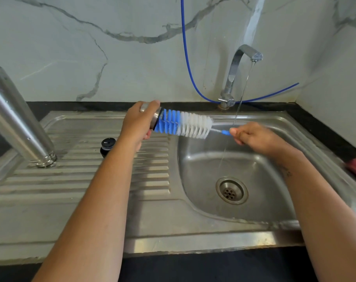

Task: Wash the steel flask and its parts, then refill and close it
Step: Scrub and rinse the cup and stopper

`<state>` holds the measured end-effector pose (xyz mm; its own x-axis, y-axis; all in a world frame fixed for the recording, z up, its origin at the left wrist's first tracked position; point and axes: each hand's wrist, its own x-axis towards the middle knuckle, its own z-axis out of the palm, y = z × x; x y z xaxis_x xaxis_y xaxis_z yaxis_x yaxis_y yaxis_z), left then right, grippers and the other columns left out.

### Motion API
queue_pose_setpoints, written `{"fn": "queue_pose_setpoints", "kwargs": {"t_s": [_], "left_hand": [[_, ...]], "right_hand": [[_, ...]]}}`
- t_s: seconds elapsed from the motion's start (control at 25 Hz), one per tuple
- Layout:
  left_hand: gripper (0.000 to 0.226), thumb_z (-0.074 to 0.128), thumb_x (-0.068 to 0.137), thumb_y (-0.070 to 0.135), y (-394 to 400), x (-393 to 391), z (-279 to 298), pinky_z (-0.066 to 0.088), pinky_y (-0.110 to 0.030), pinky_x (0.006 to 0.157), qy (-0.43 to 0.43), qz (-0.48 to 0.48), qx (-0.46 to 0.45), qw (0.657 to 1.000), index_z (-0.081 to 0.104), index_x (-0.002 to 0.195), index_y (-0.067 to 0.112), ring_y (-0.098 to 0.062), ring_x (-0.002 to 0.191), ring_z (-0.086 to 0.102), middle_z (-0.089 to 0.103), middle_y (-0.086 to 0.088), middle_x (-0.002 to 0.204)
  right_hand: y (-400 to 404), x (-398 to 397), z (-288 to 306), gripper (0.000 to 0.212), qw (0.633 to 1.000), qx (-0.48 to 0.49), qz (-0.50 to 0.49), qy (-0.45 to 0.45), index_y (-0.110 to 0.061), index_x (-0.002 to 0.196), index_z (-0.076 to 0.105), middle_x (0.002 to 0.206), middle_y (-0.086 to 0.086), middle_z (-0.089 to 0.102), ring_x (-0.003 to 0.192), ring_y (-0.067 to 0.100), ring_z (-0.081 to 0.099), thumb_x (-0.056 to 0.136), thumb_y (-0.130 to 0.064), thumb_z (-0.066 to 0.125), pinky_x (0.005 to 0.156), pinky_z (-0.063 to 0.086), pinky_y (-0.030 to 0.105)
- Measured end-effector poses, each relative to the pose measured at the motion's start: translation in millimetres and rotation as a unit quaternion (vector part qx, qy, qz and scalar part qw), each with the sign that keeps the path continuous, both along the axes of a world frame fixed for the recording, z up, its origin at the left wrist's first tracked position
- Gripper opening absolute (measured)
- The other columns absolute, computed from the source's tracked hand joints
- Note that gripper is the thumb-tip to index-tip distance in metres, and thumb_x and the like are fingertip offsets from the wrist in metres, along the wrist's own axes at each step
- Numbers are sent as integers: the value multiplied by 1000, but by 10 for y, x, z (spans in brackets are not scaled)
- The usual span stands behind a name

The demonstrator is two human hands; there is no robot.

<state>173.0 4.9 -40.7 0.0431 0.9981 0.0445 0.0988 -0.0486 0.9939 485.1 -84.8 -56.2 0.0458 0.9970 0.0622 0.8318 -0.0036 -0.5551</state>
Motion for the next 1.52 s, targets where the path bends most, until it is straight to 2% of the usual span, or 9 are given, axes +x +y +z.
{"fn": "queue_pose_setpoints", "kwargs": {"t_s": [0.08, 0.16, 0.32, 0.44, 0.64, 0.8, 1.16, 1.36, 1.52], "left_hand": [[24, 62, 98, 41, -19, -32, 22, 27, -21, 42, -55, -44, 35, 997, 65, 100, 17, -8, 55, 40, 53, 2, 74], [23, 61, 98, 43, -12, -29, 74, 25, -20, 40, -100, -48, 33, 993, 63, 92, 21, -7, 51, 38, 51, 3, 68], [29, 59, 92, 42, 13, -18, 135, 20, -17, 36, -6, 73, -114, 991, 50, 77, 20, -10, 41, 25, 37, 3, 60], [24, 57, 93, 41, 6, -11, 87, 20, -17, 37, -7, 78, -167, 983, 52, 85, 19, -10, 44, 23, 32, 4, 61], [34, 62, 95, 49, 65, -146, -10, 26, -23, 43, 33, -53, -29, 998, 63, 103, 17, -9, 52, 34, 46, 2, 70], [22, 61, 99, 43, -13, -122, 99, 29, -21, 44, -16, -106, 59, 992, 63, 100, 22, -5, 55, 41, 52, 3, 75], [41, 60, 95, 53, 7, 42, -8, 47, -33, 65, 146, 197, 113, 963, 52, 98, 13, -21, 78, 59, 54, 6, 81], [50, 74, 91, 39, 31, 38, 82, 61, -29, 63, -116, 207, 44, 970, 38, 111, 12, -12, 81, 66, 54, 2, 102], [49, 59, 99, 51, 111, 49, 150, 58, -36, 82, -253, 151, -110, 949, 44, 129, 15, -14, 98, 61, 57, -2, 125]], "right_hand": [[-30, -6, -32, 50, 973, -157, 18, 166, -20, 63, 51, 55, -3, 38, 49, 13, 30, 98, -57, 50, 49, 28, 26], [-57, -42, -60, 49, 972, -135, 20, 193, -19, 65, 50, 55, -2, 37, 49, 12, 29, 97, -56, 51, 48, 27, 25], [-5, -61, -59, 39, 969, 195, -47, -144, -19, 82, 68, 66, -4, 60, 59, 15, 51, 98, -52, 55, 54, 40, 30], [12, -97, -45, 41, 924, 308, -62, -216, -18, 85, 70, 70, -2, 64, 64, 22, 57, 99, -53, 56, 54, 44, 34], [45, -140, 48, 48, 1000, 27, -14, -4, -18, 67, 51, 59, -3, 46, 57, 17, 41, 106, -47, 45, 56, 32, 31], [-33, 69, -52, 51, 932, -239, 15, 272, -20, 65, 46, 60, 0, 28, 47, 11, 18, 93, -62, 50, 42, 18, 20], [-65, 4, 2, 49, 999, 9, -35, 34, -17, 67, 63, 51, -9, 46, 50, 9, 40, 98, -54, 56, 57, 34, 30], [-92, -118, 132, 42, 996, 10, -70, -49, -18, 75, 65, 64, -1, 55, 62, 17, 50, 104, -45, 51, 60, 38, 31], [-138, -407, 167, 37, 994, -28, -65, 80, -11, 80, 68, 64, -2, 56, 51, 7, 49, 106, -32, 52, 51, 43, 21]]}}
